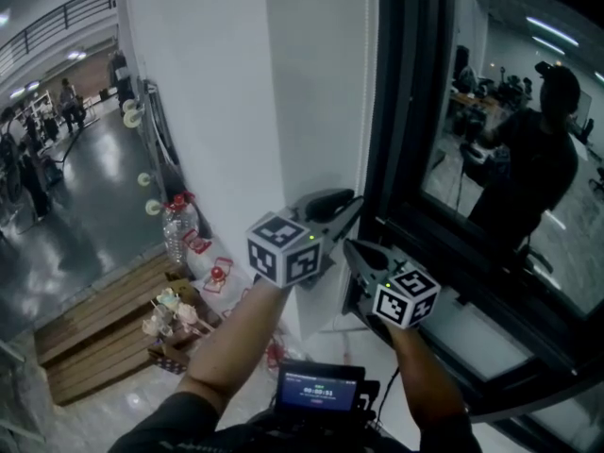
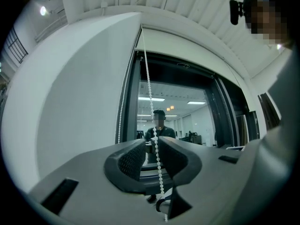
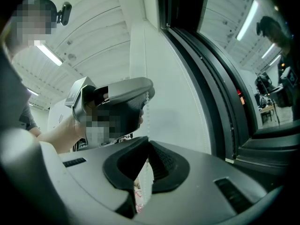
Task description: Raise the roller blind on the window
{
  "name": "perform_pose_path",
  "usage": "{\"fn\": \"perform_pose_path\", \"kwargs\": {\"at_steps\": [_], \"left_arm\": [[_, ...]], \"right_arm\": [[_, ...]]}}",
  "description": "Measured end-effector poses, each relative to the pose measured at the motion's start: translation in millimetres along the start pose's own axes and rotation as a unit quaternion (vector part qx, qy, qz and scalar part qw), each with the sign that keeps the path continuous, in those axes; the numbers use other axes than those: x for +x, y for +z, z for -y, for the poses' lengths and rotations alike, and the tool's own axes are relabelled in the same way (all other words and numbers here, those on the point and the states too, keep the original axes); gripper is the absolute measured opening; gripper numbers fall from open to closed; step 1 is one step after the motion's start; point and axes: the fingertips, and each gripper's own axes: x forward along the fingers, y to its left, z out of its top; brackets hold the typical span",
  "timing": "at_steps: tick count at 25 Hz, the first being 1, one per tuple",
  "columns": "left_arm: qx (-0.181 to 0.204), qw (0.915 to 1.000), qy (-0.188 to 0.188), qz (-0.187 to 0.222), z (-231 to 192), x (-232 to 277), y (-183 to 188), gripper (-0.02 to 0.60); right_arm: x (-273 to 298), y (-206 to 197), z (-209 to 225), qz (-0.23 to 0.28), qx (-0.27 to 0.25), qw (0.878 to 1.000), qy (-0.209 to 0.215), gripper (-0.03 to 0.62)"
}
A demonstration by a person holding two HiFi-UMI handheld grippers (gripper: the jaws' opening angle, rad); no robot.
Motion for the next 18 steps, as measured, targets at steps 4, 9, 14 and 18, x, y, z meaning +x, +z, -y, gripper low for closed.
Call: {"fn": "perform_pose_path", "kwargs": {"at_steps": [4, 9, 14, 18], "left_arm": [[0.005, 0.9999, -0.015, 0.000, 6.0, 5.0, 2.2, 0.011], [-0.005, 0.9997, -0.022, 0.006, 8.0, 3.3, -1.8, 0.002], [0.019, 0.9998, -0.011, -0.002, 13.0, -0.8, -9.0, 0.002], [0.012, 0.9997, -0.005, -0.021, 10.8, -3.8, -30.2, 0.002]], "right_arm": [[-0.4, 3.2, 2.8, 0.001, 0.000, 1.000, -0.002, 0.002], [-0.5, -1.4, 3.0, 0.000, 0.002, 1.000, -0.001, 0.002], [-0.9, -9.8, 0.9, -0.008, 0.001, 1.000, 0.004, 0.002], [-0.7, -29.0, 2.3, -0.030, 0.012, 0.999, -0.001, 0.002]]}}
